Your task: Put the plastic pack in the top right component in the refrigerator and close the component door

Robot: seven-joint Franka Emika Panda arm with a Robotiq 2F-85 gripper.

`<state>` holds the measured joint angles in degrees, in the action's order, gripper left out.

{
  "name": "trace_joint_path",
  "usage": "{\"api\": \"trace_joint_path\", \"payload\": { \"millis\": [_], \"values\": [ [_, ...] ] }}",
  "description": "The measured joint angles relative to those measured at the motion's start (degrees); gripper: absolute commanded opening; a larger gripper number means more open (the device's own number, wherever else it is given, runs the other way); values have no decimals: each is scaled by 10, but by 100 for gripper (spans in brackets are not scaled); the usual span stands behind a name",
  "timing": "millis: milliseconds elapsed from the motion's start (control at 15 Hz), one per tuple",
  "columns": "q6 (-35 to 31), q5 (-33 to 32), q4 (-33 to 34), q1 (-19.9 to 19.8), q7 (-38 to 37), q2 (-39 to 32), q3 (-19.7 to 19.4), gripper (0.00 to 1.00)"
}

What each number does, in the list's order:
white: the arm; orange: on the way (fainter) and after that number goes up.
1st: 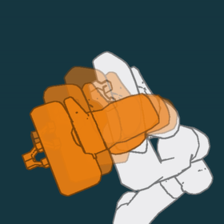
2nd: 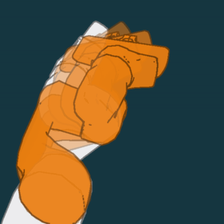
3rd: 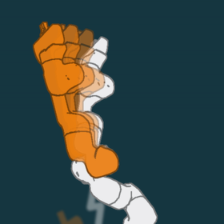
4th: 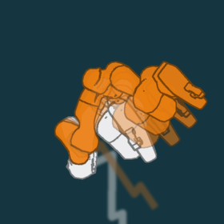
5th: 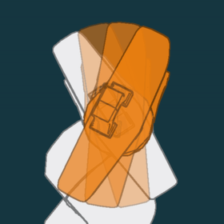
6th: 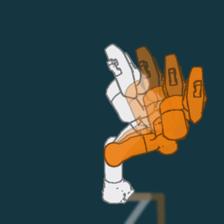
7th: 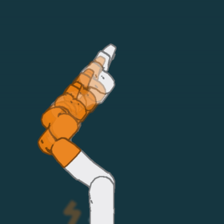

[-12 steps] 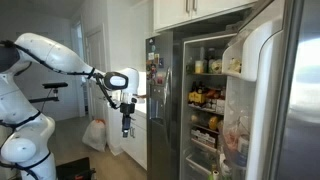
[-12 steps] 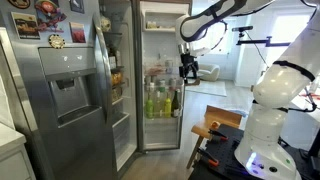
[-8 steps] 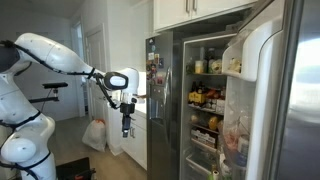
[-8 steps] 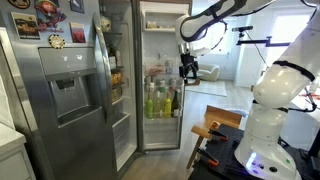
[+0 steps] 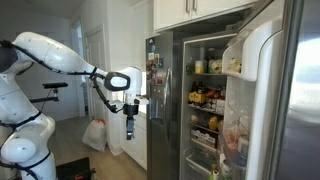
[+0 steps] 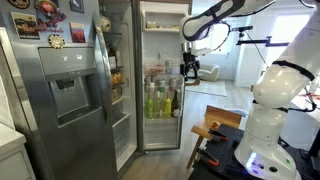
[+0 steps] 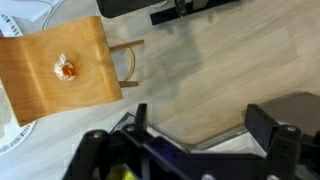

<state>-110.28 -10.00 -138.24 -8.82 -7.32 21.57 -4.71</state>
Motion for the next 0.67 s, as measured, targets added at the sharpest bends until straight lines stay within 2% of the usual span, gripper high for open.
{"api": "trace_joint_path", "payload": {
  "millis": [267,667],
  "values": [
    [-44,16,23,-14,0,-24,-44,100],
    [-111,91,69,-37,2,-81,-99,100]
  ]
}}
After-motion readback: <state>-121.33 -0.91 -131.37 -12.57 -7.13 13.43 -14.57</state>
